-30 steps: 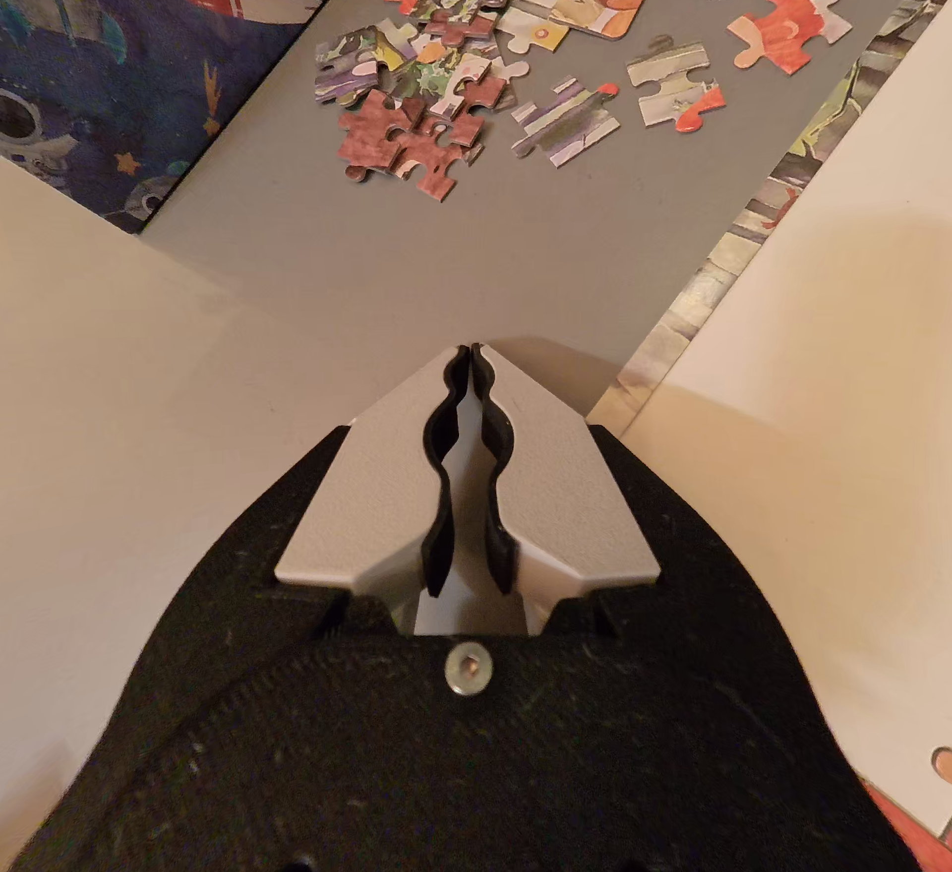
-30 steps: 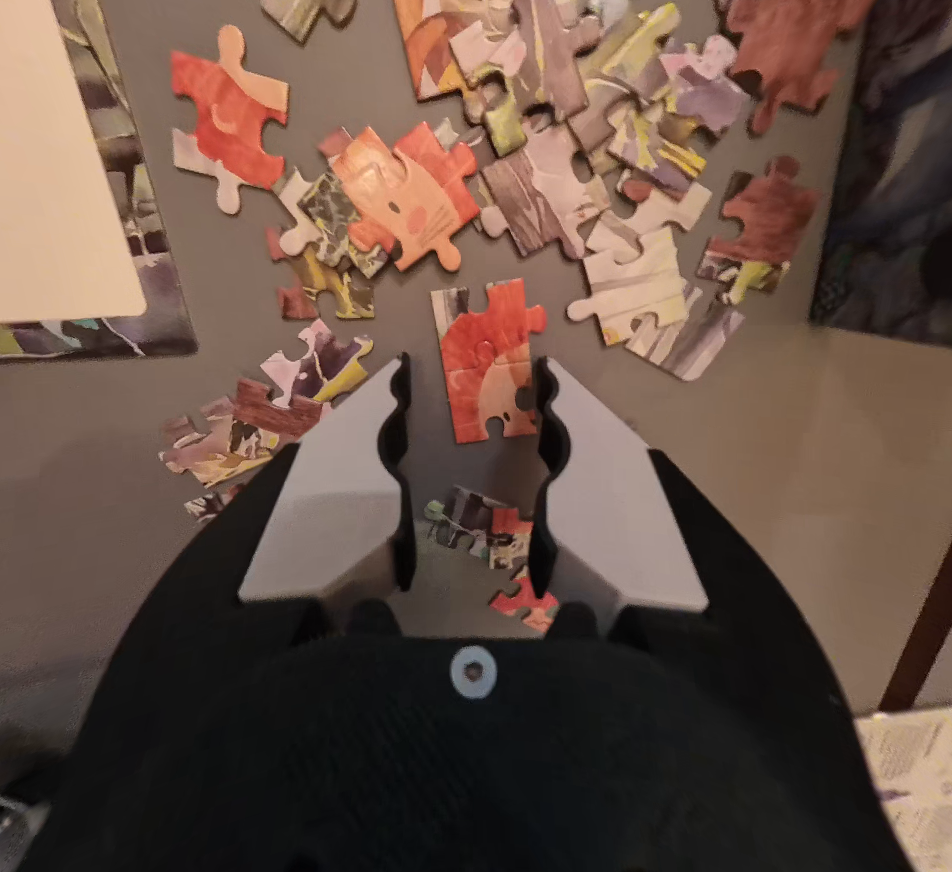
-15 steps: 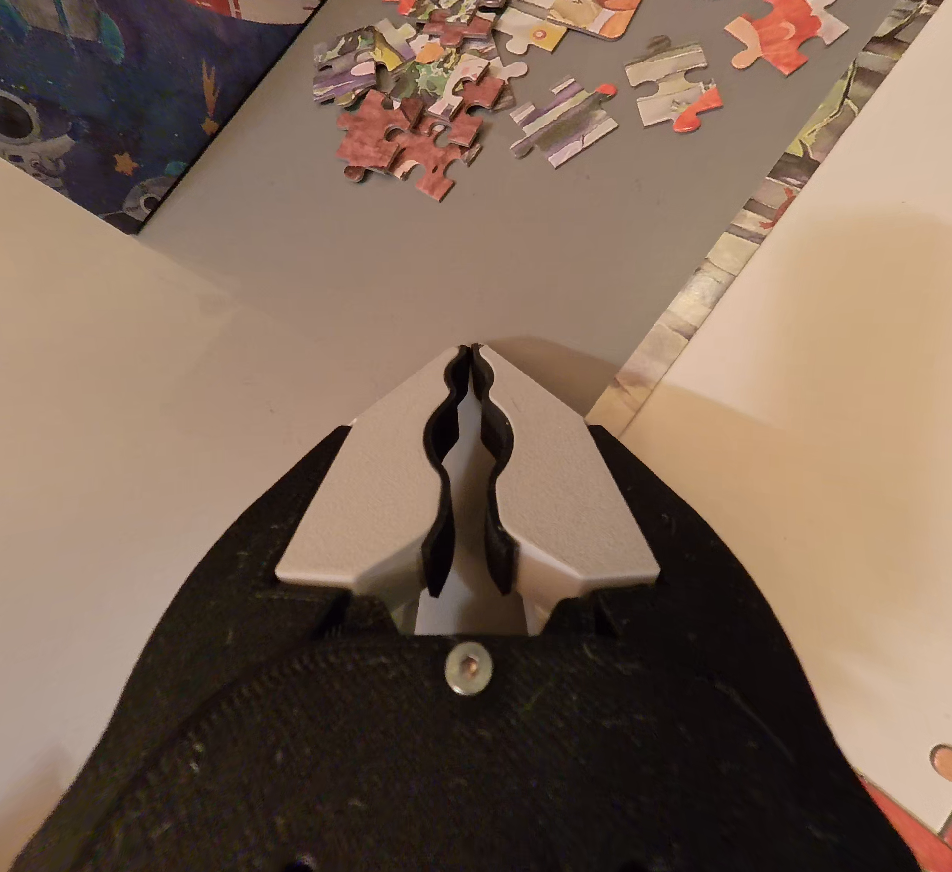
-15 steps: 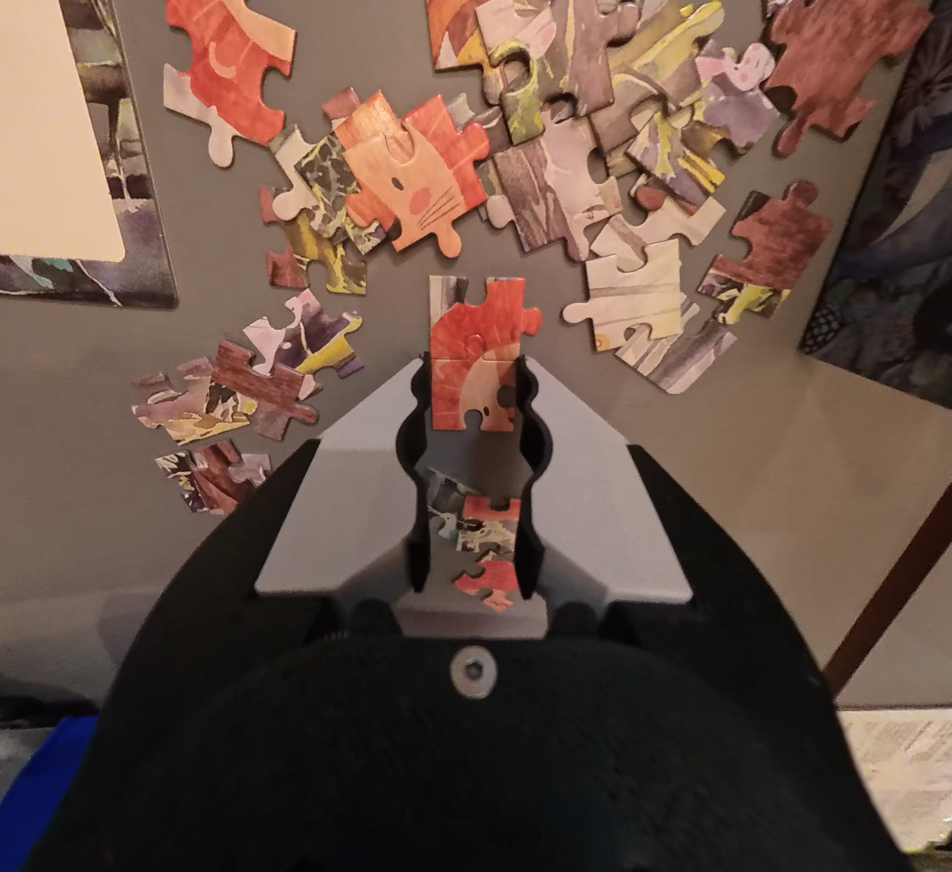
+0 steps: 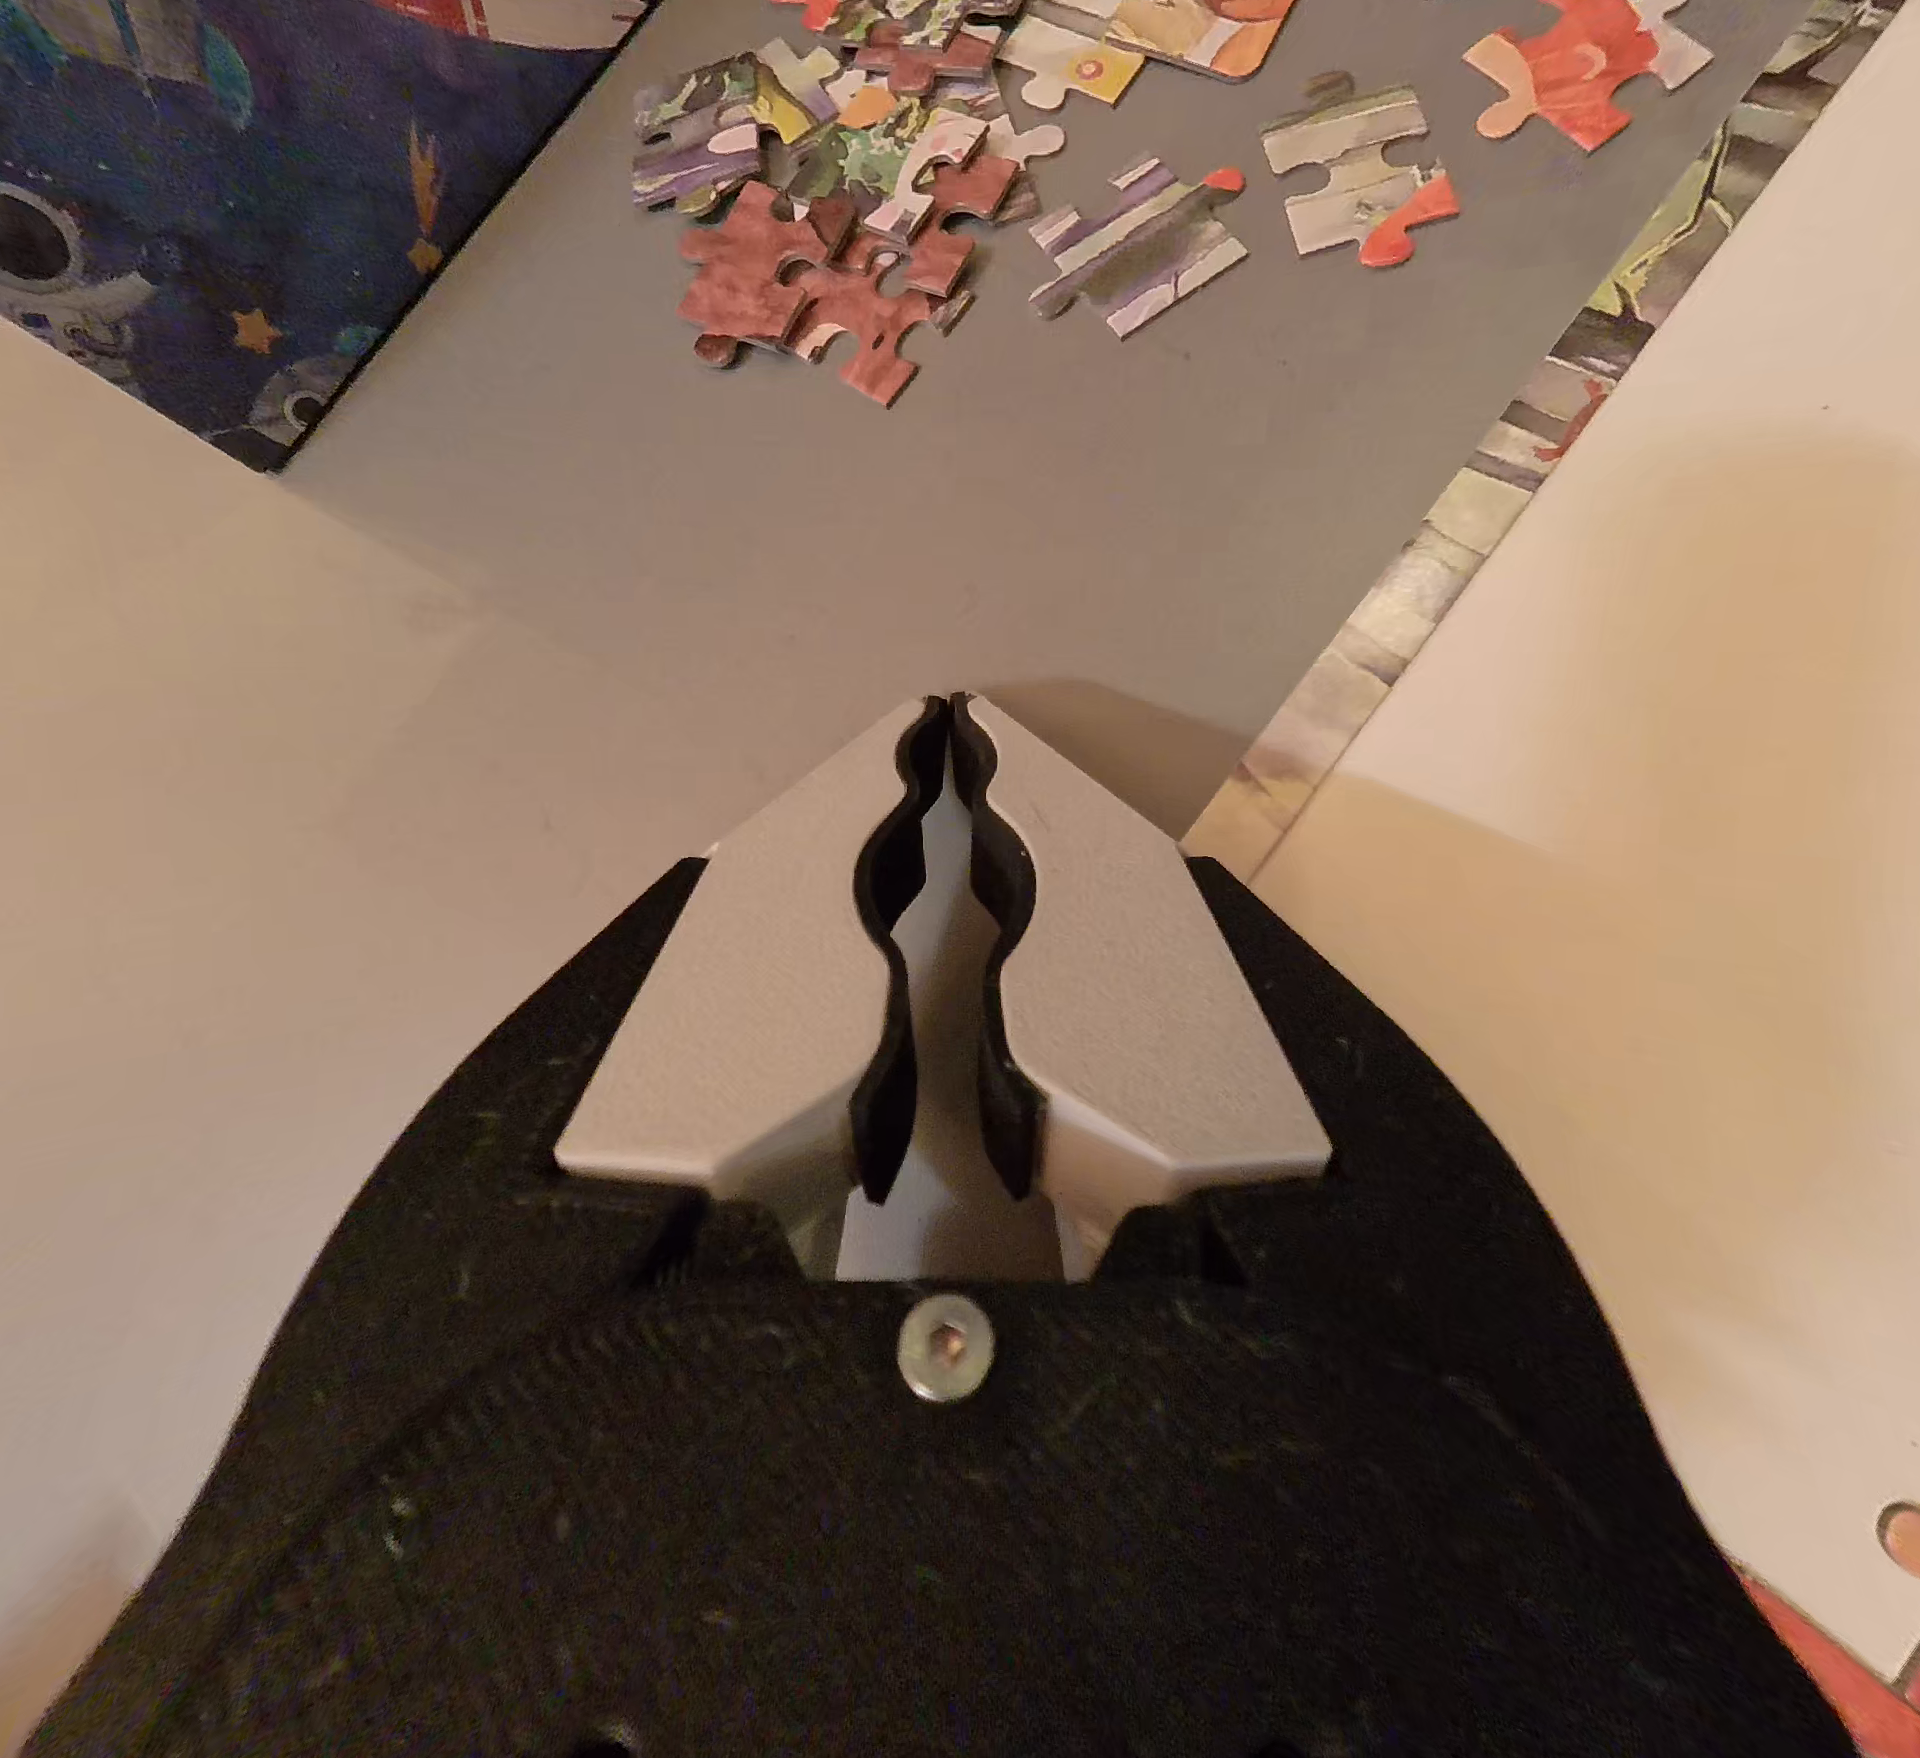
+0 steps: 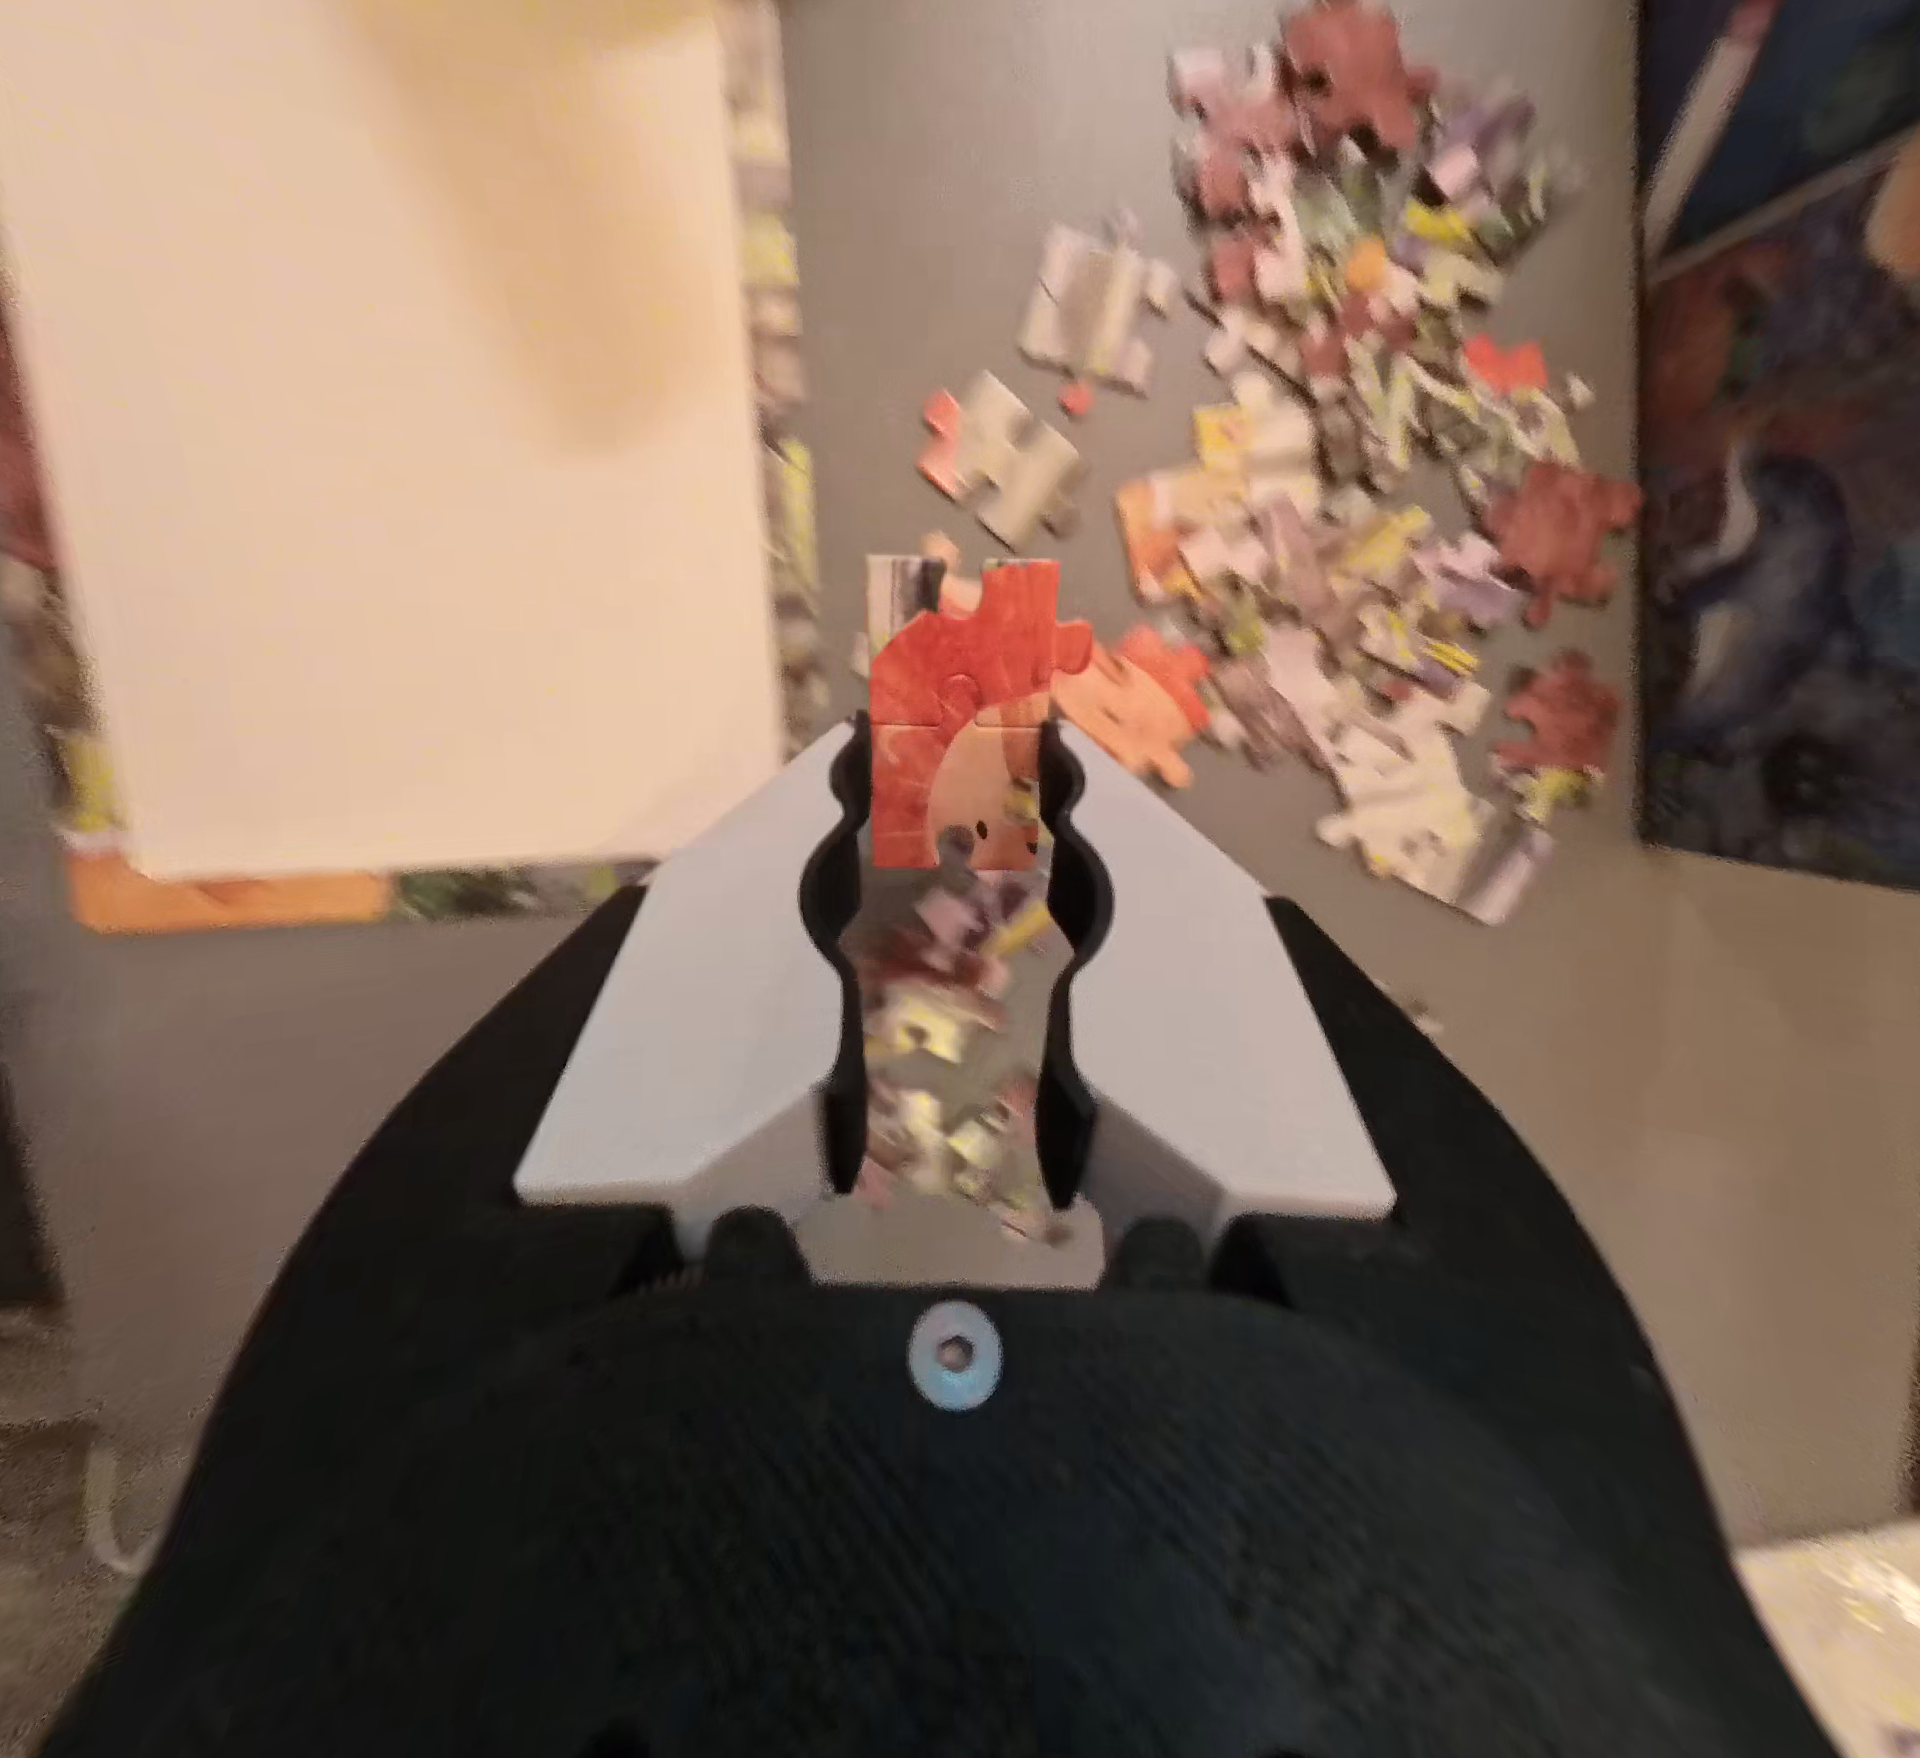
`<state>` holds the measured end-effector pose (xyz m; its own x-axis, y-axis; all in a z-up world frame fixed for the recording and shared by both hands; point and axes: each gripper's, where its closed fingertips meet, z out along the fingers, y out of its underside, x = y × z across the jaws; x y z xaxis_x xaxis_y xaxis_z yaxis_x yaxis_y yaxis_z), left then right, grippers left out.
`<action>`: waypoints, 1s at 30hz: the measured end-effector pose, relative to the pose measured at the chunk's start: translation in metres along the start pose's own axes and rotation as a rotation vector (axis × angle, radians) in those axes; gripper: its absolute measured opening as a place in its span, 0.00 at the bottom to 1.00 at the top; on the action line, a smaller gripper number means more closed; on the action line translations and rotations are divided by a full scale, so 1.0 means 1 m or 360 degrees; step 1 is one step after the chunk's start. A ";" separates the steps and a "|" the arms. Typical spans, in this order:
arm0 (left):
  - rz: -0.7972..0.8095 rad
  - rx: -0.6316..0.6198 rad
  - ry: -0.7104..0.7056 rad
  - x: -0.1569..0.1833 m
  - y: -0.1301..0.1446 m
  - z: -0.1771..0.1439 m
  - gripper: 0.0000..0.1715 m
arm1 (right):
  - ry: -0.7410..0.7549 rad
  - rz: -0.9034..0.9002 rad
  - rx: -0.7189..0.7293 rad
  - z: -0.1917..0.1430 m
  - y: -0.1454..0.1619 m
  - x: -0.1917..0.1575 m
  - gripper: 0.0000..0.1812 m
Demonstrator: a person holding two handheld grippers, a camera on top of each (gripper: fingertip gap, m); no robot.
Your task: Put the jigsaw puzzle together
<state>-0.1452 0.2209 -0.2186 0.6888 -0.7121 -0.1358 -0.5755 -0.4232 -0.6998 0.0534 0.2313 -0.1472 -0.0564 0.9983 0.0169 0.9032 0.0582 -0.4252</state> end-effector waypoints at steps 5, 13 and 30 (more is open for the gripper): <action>0.0015 0.0015 0.0000 0.001 -0.001 -0.001 0.01 | -0.0214 0.0079 0.0183 0.026 -0.068 -0.098 0.00; 0.0016 0.0049 0.0013 0.002 -0.003 -0.004 0.02 | 0.0086 0.0106 -0.0037 0.059 -0.064 -0.116 0.05; 0.0013 0.0013 0.0038 0.005 -0.001 -0.001 0.02 | -0.0057 -0.0278 -0.0025 0.085 -0.045 0.000 0.31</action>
<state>-0.1422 0.2169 -0.2178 0.6734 -0.7287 -0.1246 -0.5771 -0.4128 -0.7047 -0.0233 0.2283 -0.2045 -0.2279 0.9720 0.0570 0.8848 0.2312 -0.4045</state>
